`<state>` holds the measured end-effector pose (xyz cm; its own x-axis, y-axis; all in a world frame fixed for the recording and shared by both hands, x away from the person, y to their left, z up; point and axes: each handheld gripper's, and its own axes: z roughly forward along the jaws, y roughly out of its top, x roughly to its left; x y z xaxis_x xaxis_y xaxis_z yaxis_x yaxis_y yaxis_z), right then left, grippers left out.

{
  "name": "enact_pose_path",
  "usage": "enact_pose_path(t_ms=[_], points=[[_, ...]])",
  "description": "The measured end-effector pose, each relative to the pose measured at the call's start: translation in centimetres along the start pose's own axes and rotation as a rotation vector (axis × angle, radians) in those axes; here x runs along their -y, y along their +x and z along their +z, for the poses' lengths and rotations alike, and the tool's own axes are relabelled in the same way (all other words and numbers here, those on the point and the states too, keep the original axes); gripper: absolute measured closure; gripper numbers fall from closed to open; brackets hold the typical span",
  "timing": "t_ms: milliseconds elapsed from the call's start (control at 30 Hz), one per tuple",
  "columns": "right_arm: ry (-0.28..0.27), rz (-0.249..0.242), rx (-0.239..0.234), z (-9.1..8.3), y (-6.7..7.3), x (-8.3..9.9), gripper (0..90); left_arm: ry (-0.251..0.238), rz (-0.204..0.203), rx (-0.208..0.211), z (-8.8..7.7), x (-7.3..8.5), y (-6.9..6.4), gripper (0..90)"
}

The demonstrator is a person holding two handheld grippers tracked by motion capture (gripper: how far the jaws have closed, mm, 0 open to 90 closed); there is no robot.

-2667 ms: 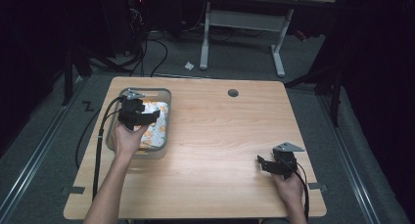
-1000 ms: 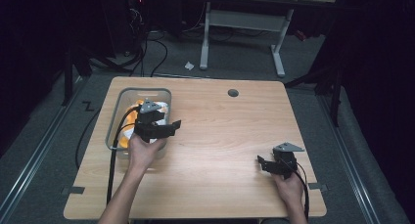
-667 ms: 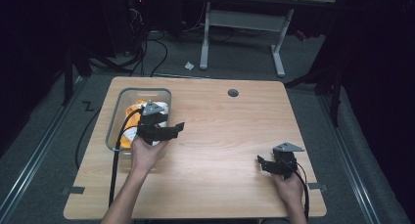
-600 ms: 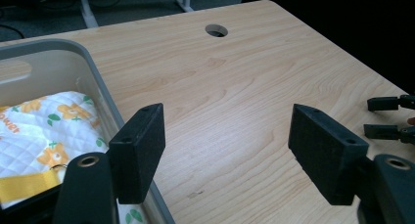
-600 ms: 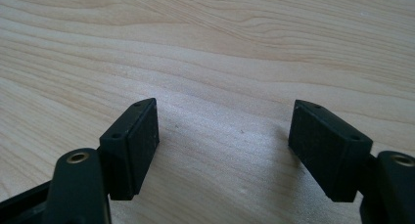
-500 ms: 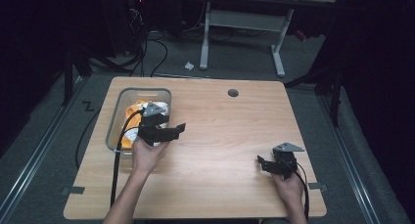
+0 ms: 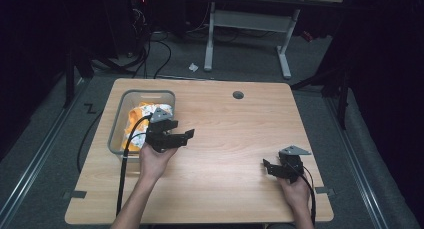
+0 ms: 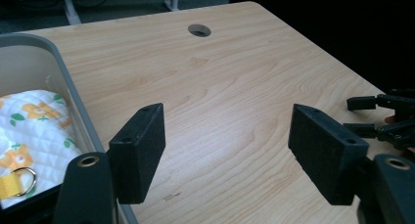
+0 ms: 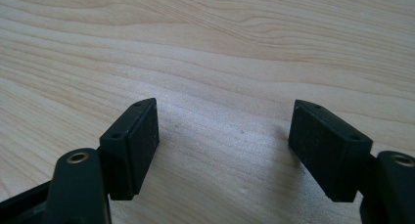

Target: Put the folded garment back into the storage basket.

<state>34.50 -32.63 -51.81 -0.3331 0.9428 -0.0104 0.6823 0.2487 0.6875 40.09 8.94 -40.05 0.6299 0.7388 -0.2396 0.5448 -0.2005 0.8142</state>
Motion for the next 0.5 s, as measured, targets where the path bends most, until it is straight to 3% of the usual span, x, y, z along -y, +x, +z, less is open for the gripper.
enact_pose_path(t_ms=[500], points=[[0.0,0.001,0.001,0.0,0.0,0.0,27.3,0.014,0.038,-0.002,0.9,0.4,-1.4,30.2]])
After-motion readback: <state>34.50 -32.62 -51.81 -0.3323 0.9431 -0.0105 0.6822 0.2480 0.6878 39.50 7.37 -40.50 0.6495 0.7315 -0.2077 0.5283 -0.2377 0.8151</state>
